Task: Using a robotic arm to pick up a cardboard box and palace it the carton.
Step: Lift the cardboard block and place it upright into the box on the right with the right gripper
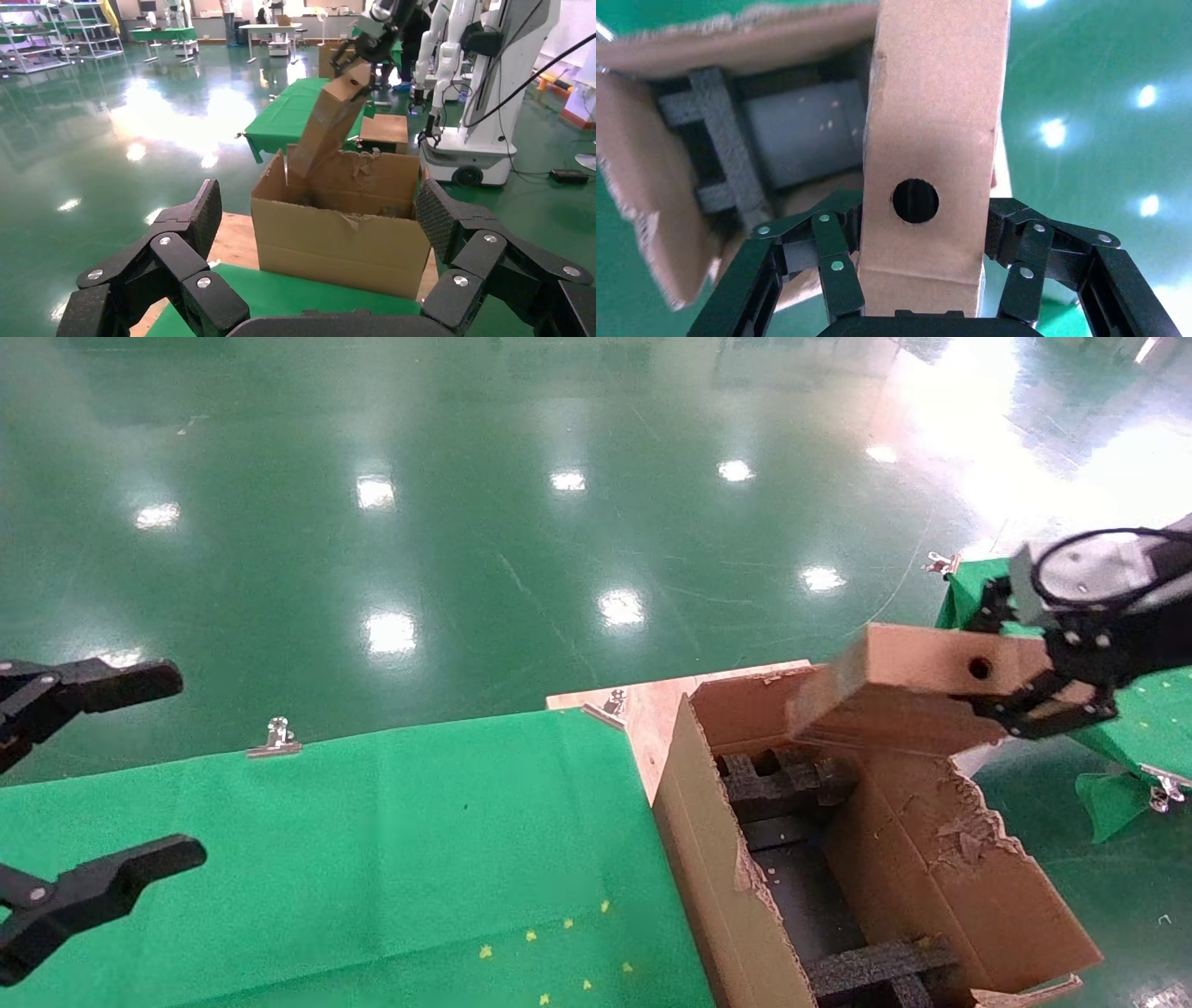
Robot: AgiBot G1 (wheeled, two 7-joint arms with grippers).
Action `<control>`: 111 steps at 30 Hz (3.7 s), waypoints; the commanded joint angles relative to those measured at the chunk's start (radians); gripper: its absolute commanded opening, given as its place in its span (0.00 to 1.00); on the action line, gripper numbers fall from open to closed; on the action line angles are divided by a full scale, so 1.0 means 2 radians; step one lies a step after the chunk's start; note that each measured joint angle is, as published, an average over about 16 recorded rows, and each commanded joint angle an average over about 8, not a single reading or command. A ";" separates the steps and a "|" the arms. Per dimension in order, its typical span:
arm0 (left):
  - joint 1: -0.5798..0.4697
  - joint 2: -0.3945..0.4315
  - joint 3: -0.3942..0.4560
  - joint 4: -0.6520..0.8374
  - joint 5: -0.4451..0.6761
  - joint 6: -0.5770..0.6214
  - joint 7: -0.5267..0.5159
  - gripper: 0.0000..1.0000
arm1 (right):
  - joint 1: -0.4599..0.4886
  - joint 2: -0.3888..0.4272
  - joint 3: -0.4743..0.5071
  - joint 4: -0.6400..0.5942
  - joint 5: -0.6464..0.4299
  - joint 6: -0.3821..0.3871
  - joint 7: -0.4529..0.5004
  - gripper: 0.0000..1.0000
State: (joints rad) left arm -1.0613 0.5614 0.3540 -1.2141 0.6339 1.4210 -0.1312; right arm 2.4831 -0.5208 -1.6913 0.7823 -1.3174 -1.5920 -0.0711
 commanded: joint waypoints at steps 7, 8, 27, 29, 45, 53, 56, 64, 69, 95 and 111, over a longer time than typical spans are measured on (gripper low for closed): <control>0.000 0.000 0.000 0.000 0.000 0.000 0.000 1.00 | 0.014 0.022 -0.035 -0.005 -0.003 0.003 0.001 0.00; 0.000 0.000 0.000 0.000 0.000 0.000 0.000 1.00 | 0.015 0.023 -0.037 -0.005 -0.004 0.003 0.001 0.00; 0.000 0.000 0.000 0.000 0.000 0.000 0.000 1.00 | -0.053 0.060 -0.042 -0.045 0.083 0.043 0.190 0.00; 0.000 0.000 0.000 0.000 0.000 0.000 0.000 1.00 | -0.060 0.068 -0.043 -0.050 0.089 0.046 0.214 0.00; 0.000 0.000 0.000 0.000 0.000 0.000 0.000 1.00 | -0.081 0.115 -0.047 -0.059 0.122 0.069 0.317 0.00; 0.000 0.000 0.000 0.000 0.000 0.000 0.000 1.00 | -0.087 0.109 -0.050 -0.061 0.120 0.075 0.326 0.00; 0.000 0.000 0.000 0.000 0.000 0.000 0.000 1.00 | -0.095 0.105 -0.055 -0.060 0.116 0.088 0.343 0.00; 0.000 0.000 0.000 0.000 0.000 0.000 0.000 1.00 | -0.117 0.099 -0.072 -0.036 0.089 0.139 0.399 0.00; 0.000 0.000 0.000 0.000 0.000 0.000 0.000 1.00 | -0.131 0.101 -0.082 -0.016 0.078 0.168 0.441 0.00; 0.000 0.000 0.000 0.000 0.000 0.000 0.000 1.00 | -0.225 0.068 -0.113 0.019 0.072 0.311 0.552 0.00; 0.000 0.000 0.000 0.000 0.000 0.000 0.000 1.00 | -0.286 0.013 -0.120 -0.026 0.088 0.353 0.557 0.00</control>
State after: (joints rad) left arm -1.0609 0.5612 0.3540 -1.2136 0.6336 1.4205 -0.1310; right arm 1.9126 -0.4956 -1.9304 0.7283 -1.1411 -0.8876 1.0407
